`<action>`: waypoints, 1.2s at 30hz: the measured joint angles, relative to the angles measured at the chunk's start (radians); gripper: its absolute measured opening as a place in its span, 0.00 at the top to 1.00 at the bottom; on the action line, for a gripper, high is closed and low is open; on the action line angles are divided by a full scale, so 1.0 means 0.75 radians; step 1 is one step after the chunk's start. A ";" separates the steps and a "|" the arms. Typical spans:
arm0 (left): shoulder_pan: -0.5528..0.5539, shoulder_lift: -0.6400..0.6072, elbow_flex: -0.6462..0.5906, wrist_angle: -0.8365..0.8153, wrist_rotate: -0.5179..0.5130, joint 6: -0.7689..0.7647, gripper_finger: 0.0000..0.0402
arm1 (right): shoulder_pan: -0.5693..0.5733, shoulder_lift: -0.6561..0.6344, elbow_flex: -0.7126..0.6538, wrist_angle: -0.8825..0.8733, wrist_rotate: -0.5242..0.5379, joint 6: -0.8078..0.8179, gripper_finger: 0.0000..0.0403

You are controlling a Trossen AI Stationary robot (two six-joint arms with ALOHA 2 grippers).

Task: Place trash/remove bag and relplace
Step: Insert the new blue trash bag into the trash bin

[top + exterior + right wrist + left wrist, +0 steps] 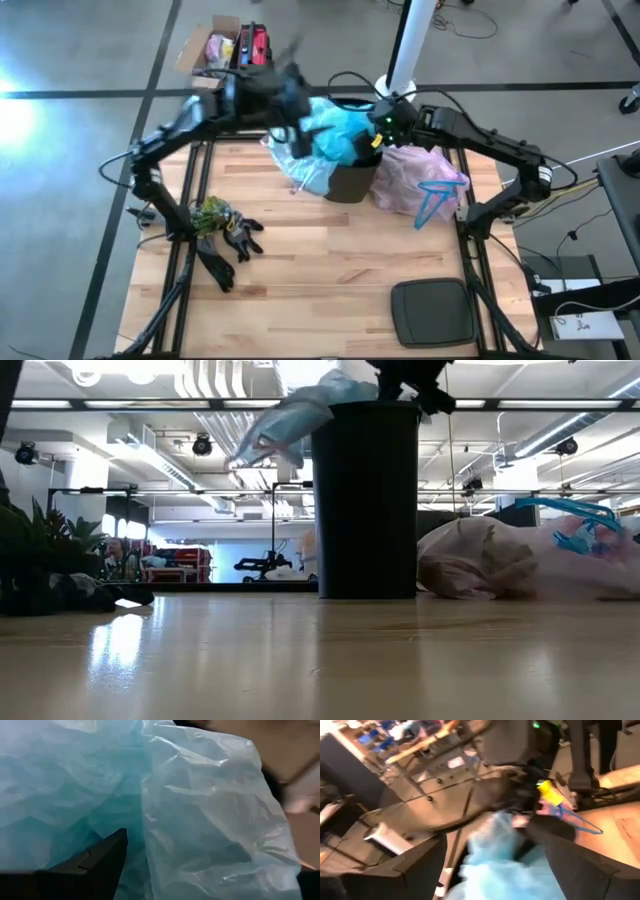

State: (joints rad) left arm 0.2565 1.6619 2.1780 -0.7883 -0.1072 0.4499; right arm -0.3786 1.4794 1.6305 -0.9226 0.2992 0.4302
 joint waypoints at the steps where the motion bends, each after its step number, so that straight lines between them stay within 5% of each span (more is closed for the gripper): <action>1: 0.011 -0.031 0.000 -0.016 -0.013 -0.010 0.21 | 0.000 0.003 0.016 0.003 -0.062 -0.014 0.33; 7: 0.138 -0.221 -0.030 -0.218 -0.056 -0.154 0.21 | -0.001 0.041 0.262 -0.224 -0.371 -0.110 0.32; 14: 0.223 -0.439 -0.290 -0.234 -0.055 -0.264 0.22 | -0.002 0.161 0.671 -0.559 -0.105 -0.333 0.32; 21: 0.221 -0.610 -0.637 -0.106 -0.053 -0.269 0.22 | -0.002 0.358 0.969 -0.533 -0.096 -0.475 0.34; 26: 0.222 -0.693 -0.801 -0.004 -0.052 -0.261 0.23 | -0.002 0.506 0.951 -0.481 -0.089 -0.560 0.32; 32: 0.222 -0.766 -0.867 0.002 -0.053 -0.243 0.23 | -0.005 0.722 0.963 -0.801 -0.111 -0.671 0.27; 36: 0.222 -0.821 -0.876 -0.046 -0.045 -0.226 0.23 | -0.005 0.711 0.960 -0.865 -0.148 -0.630 0.23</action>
State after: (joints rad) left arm 0.4229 1.0463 1.5213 -0.8227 -0.1409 0.2806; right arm -0.3823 2.0128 2.3506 -1.5712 0.1886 -0.0424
